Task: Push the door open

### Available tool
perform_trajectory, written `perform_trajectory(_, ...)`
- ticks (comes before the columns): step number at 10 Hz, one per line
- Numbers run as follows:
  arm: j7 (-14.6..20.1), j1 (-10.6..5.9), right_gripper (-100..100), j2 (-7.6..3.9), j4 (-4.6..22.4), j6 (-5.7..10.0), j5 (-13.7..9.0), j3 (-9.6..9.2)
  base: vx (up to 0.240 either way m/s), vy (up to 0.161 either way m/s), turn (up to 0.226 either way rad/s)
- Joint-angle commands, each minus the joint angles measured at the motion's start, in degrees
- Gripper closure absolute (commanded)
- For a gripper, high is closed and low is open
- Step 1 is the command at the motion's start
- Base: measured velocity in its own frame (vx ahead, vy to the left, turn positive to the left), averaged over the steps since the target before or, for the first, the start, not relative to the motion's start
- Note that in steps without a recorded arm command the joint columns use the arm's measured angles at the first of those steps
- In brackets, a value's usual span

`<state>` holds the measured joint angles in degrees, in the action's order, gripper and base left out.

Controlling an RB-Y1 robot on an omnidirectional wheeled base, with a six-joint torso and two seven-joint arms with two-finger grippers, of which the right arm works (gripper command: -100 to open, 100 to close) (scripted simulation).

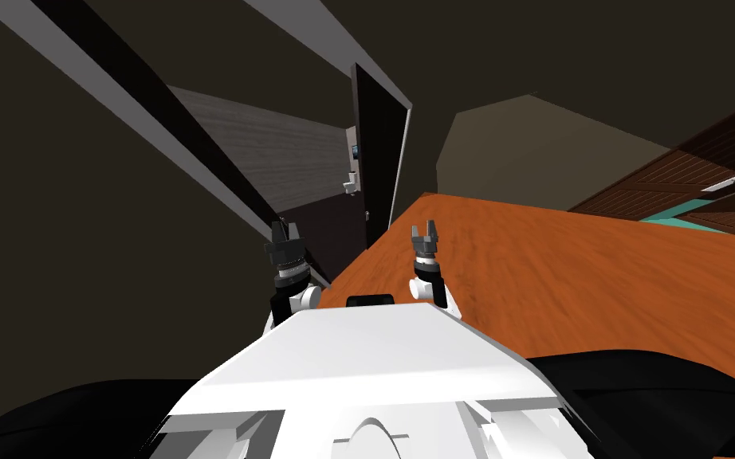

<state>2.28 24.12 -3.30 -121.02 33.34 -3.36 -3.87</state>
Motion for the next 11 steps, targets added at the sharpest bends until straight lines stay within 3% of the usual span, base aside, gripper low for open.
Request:
perform_trajectory(1,0.1,-0.39,-100,-0.3,1.8,0.54,0.1,-1.15,0.142,-0.041,0.002)
perform_trajectory(11,0.9,-5.35,-100,-1.95,14.3,2.23,0.5,-8.42,0.125,-0.041,0.001)
